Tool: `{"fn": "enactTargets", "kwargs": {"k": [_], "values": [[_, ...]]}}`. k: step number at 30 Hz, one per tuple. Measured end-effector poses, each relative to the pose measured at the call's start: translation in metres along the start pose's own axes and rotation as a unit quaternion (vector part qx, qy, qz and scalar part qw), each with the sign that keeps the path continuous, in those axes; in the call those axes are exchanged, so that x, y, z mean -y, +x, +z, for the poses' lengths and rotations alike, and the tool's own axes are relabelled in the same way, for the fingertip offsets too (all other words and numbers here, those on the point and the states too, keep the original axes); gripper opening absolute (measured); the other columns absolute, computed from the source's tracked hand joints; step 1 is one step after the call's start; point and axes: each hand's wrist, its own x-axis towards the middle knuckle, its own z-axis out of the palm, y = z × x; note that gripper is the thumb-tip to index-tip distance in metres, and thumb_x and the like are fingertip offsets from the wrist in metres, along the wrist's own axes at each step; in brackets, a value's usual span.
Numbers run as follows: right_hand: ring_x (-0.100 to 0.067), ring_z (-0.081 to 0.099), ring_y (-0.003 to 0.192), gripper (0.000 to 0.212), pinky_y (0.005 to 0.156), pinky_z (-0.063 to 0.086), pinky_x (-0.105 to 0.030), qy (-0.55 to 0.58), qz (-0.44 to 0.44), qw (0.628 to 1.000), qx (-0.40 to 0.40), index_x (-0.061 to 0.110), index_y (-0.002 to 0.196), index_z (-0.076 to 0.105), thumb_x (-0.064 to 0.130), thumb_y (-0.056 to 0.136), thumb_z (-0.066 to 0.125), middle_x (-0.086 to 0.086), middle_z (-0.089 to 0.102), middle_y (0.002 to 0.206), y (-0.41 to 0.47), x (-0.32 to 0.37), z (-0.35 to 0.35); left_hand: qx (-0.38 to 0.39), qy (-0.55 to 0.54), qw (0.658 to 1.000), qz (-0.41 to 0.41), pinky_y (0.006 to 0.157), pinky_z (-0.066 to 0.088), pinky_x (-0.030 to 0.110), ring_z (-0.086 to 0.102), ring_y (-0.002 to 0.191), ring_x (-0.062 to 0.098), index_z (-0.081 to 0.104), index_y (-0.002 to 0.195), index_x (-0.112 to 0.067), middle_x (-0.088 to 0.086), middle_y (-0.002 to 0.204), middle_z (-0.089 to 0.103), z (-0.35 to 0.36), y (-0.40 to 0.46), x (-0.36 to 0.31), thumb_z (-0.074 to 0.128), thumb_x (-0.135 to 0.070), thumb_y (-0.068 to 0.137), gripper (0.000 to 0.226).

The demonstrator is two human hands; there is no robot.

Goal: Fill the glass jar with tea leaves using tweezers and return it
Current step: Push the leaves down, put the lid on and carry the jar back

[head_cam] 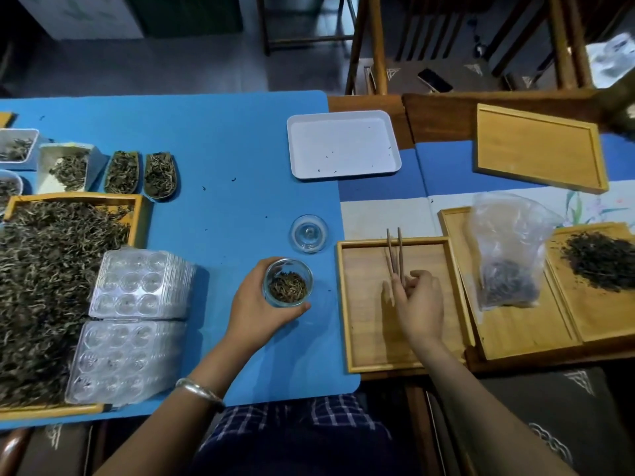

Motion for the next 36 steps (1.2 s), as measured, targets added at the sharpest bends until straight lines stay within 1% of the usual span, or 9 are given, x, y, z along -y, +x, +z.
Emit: {"fn": "enactTargets", "kwargs": {"k": [4,10,13,17,21,25,30,33,36], "values": [[-0.016,0.052,0.098,0.041,0.079,0.048,-0.031,-0.015,-0.081,0.997,0.000,0.014,0.112,0.055,0.049,0.092,0.049,-0.003,0.057,0.104,0.010,0.031,-0.009,-0.007,-0.020,1.000,-0.007,0.085,0.047,0.020,0.058,0.106,-0.003,0.053,0.115,-0.038,-0.019,0.113,0.063,-0.005,-0.002,0.000,0.092,-0.034,0.055,0.072],[-0.021,0.057,0.091,0.042,0.075,0.042,-0.031,0.032,-0.110,0.984,0.135,0.007,0.112,0.057,0.045,0.094,0.048,-0.007,0.060,0.099,0.054,0.123,0.007,-0.036,-0.058,0.997,-0.029,0.090,0.052,0.031,0.059,0.106,0.001,0.055,0.114,-0.035,-0.016,0.113,0.063,-0.017,-0.002,0.008,0.090,-0.035,0.053,0.071],[-0.021,0.049,0.076,0.035,0.064,0.033,-0.031,0.035,-0.079,0.978,0.189,0.007,0.089,0.054,0.041,0.096,0.047,-0.003,0.055,0.078,0.073,0.156,0.026,-0.055,-0.073,0.995,-0.040,0.093,0.052,0.036,0.060,0.107,0.003,0.056,0.115,-0.032,-0.013,0.113,0.064,-0.020,0.000,0.018,0.091,-0.028,0.054,0.071],[-0.019,0.031,0.049,0.050,0.049,0.023,-0.034,-0.041,-0.069,0.970,0.231,0.015,0.055,0.029,0.038,0.095,0.048,-0.001,0.031,0.053,0.094,0.174,0.048,-0.067,-0.095,0.992,-0.053,0.095,0.051,0.035,0.060,0.108,0.003,0.056,0.116,-0.034,-0.015,0.114,0.065,-0.020,0.005,0.029,0.090,-0.027,0.054,0.071],[-0.027,0.051,0.060,0.049,0.065,0.046,-0.039,-0.114,-0.051,0.939,0.321,0.013,0.058,0.041,0.047,0.093,0.048,-0.013,0.051,0.065,0.103,0.182,0.060,-0.052,-0.089,0.994,-0.030,0.096,0.047,0.027,0.056,0.113,0.001,0.055,0.117,-0.040,-0.020,0.117,0.060,-0.020,0.007,0.036,0.087,-0.033,0.053,0.072],[-0.038,0.064,0.067,0.034,0.076,0.056,-0.048,-0.065,0.020,0.917,0.393,0.016,0.074,0.054,0.045,0.092,0.051,-0.021,0.061,0.074,0.098,0.184,0.066,-0.041,-0.069,0.997,-0.015,0.095,0.043,0.019,0.052,0.116,-0.001,0.053,0.119,-0.043,-0.024,0.119,0.057,-0.022,0.006,0.042,0.088,-0.033,0.055,0.073],[-0.025,0.058,0.044,0.041,0.049,0.053,-0.030,-0.014,0.133,0.903,0.408,0.008,0.082,0.056,0.048,0.089,0.051,-0.007,0.062,0.048,0.096,0.192,0.070,-0.039,-0.059,0.998,-0.006,0.095,0.042,0.022,0.052,0.116,0.002,0.054,0.120,-0.038,-0.024,0.118,0.058,-0.023,0.007,0.043,0.089,-0.031,0.056,0.074],[-0.026,0.062,0.057,0.038,0.051,0.055,-0.032,0.021,0.213,0.870,0.444,0.010,0.091,0.054,0.048,0.087,0.050,-0.013,0.062,0.070,0.092,0.198,0.070,-0.033,-0.056,0.998,-0.003,0.096,0.043,0.022,0.051,0.116,0.002,0.054,0.122,-0.036,-0.023,0.119,0.057,-0.024,0.008,0.045,0.090,-0.034,0.056,0.075],[-0.032,0.063,0.083,0.043,0.073,0.058,-0.041,0.074,0.306,0.805,0.503,0.006,0.097,0.055,0.047,0.085,0.054,-0.018,0.062,0.090,0.087,0.197,0.073,-0.037,-0.057,0.998,0.000,0.095,0.042,0.019,0.051,0.116,0.001,0.054,0.121,-0.037,-0.024,0.119,0.057,-0.022,0.008,0.046,0.091,-0.034,0.056,0.075]]}}
